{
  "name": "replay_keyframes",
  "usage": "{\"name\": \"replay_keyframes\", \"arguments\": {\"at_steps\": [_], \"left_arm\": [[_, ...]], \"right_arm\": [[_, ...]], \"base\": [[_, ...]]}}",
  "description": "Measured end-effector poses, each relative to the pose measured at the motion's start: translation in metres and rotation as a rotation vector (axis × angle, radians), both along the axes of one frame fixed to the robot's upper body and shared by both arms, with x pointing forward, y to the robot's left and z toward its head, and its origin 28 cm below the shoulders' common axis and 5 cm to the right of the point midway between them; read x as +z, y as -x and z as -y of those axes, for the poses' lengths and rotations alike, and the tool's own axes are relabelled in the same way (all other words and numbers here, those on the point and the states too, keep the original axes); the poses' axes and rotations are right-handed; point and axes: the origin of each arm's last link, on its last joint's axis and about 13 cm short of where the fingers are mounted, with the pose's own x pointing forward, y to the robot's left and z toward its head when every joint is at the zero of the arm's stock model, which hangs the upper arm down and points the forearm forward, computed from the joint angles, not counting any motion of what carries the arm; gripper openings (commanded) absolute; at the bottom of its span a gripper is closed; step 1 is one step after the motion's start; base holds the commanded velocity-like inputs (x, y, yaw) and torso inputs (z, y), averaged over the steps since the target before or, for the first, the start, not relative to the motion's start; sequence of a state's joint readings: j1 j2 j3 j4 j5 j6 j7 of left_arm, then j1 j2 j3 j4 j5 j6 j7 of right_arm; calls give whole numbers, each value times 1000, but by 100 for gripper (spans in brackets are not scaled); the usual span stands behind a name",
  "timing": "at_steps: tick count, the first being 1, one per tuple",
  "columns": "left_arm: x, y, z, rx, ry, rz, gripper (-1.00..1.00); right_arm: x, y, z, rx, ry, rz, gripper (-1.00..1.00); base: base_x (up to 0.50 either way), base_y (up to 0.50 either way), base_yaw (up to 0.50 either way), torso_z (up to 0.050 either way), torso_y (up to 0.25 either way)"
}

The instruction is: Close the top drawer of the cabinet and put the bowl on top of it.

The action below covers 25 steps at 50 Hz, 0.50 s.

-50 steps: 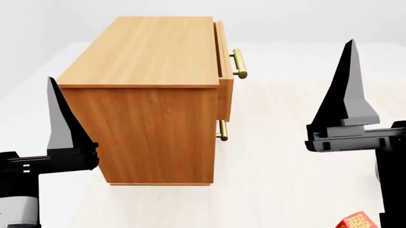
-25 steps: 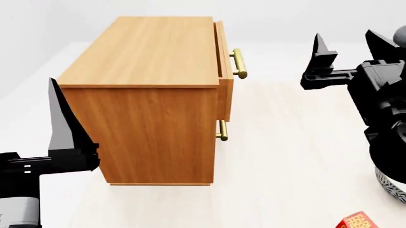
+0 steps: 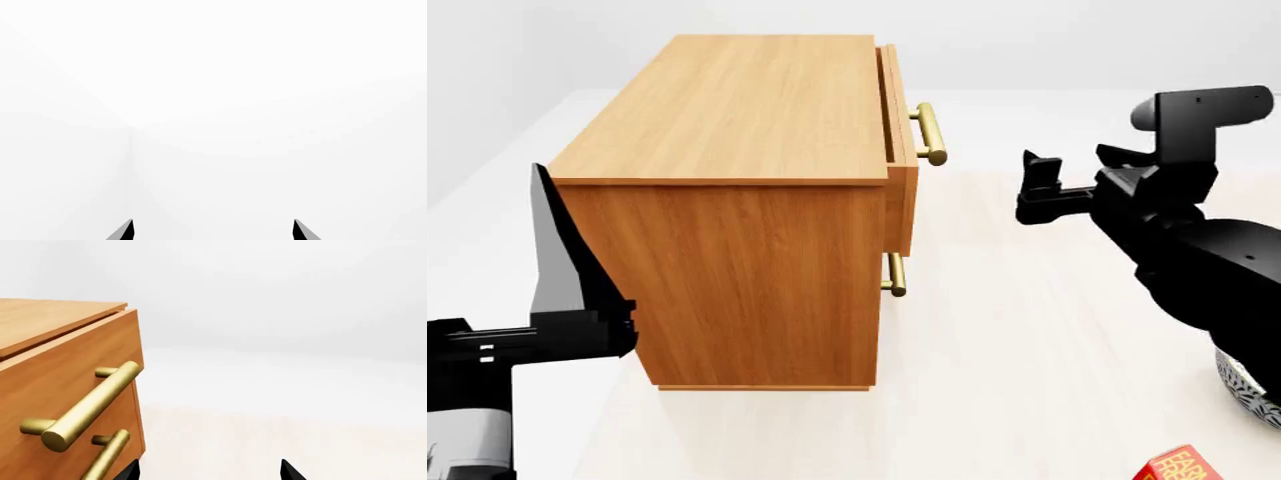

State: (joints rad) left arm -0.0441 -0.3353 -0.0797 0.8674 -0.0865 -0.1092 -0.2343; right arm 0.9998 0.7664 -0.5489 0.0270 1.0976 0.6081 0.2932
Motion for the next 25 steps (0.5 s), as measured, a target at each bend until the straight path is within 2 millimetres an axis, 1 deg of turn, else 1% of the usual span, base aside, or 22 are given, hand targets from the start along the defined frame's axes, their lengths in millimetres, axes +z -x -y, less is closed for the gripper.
{"name": "replay_keyframes", "arguments": {"at_steps": [10,25], "left_arm": [[0,0,0,-1,0,-1,100],[-1,-1,0,-4,-1,-3,100]], "right_arm": [[-11,-8,-5,74,2,-71,100],[-20,-22,-17,182,10,-124,100]], "base": [[0,0,0,0,0],[0,0,0,0,0]]}}
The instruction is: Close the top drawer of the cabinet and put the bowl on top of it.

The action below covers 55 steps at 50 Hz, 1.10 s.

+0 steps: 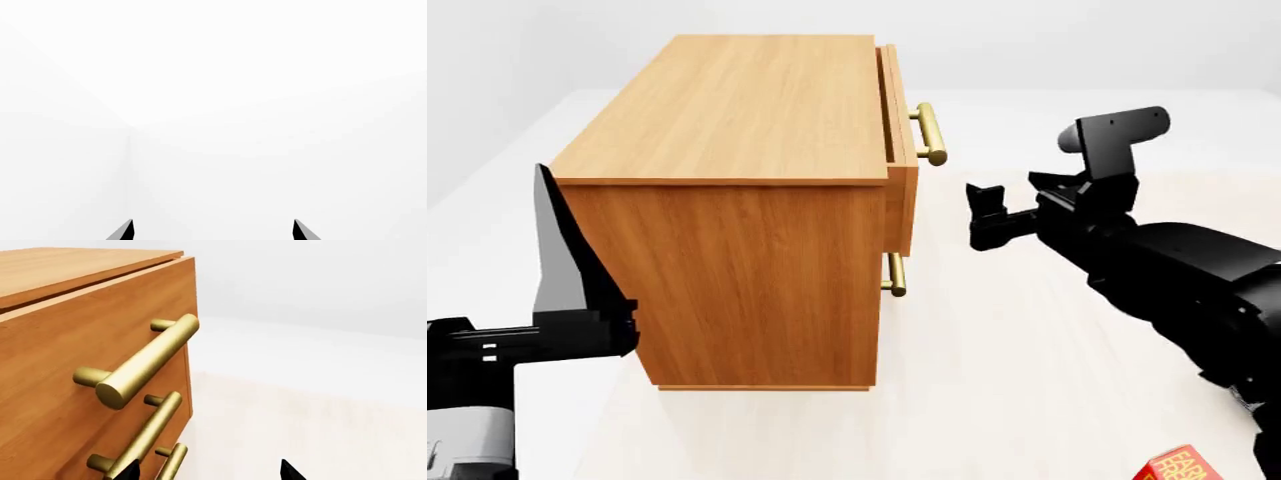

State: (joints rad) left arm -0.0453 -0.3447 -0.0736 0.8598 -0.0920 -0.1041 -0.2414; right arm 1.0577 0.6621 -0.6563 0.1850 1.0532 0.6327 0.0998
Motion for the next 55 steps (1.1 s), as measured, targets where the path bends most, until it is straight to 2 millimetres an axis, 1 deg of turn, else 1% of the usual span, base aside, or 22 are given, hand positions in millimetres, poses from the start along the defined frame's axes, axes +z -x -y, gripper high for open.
{"name": "replay_keyframes", "arguments": {"at_steps": [10,30,41,48,55], "left_arm": [[0,1,0,-2,0,-1,100],[0,-1,0,-7,-2,-4,100],[-1,-2,1,-11,-3,-7,100],[-1,-2,1,-13,-3,-7,100],[-1,-2,1,-14,-3,-8,100]], "right_arm": [[-2,-10,-10,69,11,-5,100],[9,-21,-33,186,-3,59,100],[10,-32,-44,245,14,90,100],[10,-40,-49,283,28,111,100],[10,-42,-46,309,60,138,100]], "base": [[0,0,0,0,0],[0,0,0,0,0],[0,0,0,0,0],[0,0,0,0,0],[0,0,0,0,0]]}}
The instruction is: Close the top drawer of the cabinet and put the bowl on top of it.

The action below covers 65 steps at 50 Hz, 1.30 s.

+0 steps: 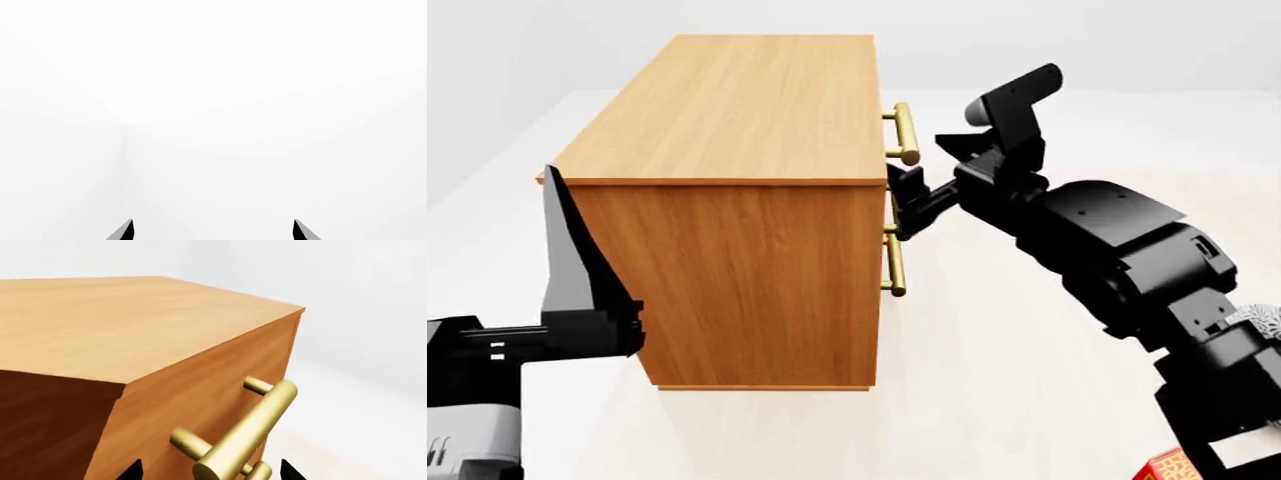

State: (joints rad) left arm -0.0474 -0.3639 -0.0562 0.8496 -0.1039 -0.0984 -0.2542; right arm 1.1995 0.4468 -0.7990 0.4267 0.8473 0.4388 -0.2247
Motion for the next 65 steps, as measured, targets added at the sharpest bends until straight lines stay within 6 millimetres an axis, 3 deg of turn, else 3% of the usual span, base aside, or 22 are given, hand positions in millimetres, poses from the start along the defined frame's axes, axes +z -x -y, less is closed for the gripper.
{"name": "replay_keyframes", "arguments": {"at_steps": [19,43,65], "left_arm": [[-1,1,0,-3,-1,-1,100],[-1,4,1,-11,-3,0,100],[4,7,-3,-13,-2,4,100]], "right_arm": [[0,7,14,-33,0,17,100],[28,66,81,-280,-2,126,100],[45,92,137,-563,282,25,100]], "base": [[0,0,0,0,0],[0,0,0,0,0],[0,0,0,0,0]]}}
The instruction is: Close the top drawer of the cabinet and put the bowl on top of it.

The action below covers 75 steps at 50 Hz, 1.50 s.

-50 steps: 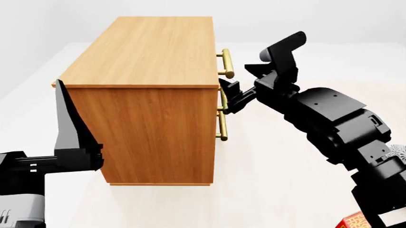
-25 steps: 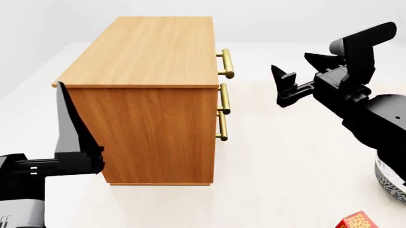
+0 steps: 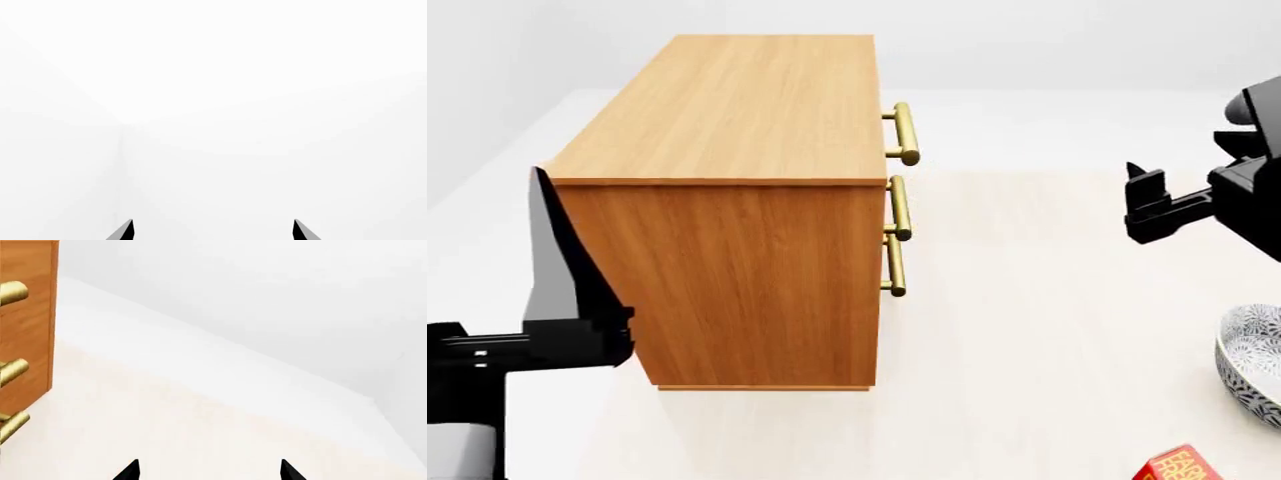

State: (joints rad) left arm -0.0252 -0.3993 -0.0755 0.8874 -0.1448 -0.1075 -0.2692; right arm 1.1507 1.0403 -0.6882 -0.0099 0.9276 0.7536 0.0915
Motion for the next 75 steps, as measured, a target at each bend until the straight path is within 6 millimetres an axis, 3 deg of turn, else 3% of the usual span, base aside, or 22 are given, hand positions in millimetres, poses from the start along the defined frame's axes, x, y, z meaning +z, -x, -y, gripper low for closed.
{"name": "replay_keyframes", "arguments": {"at_steps": [18,31,57,75], "left_arm": [[1,4,-2,-2,0,-1,100],[0,8,-3,-3,0,-2,100],[0,6,-4,-1,0,-5,100],[2,3,-5,-1,-1,-7,100]], "right_arm": [[6,6,21,-34,209,-262,100],[9,16,38,-86,247,-414,100],[-13,35,59,-157,129,-624,100],[-40,33,65,-165,11,-652,100]], "base": [[0,0,0,0,0],[0,0,0,0,0],[0,0,0,0,0],[0,0,0,0,0]]}}
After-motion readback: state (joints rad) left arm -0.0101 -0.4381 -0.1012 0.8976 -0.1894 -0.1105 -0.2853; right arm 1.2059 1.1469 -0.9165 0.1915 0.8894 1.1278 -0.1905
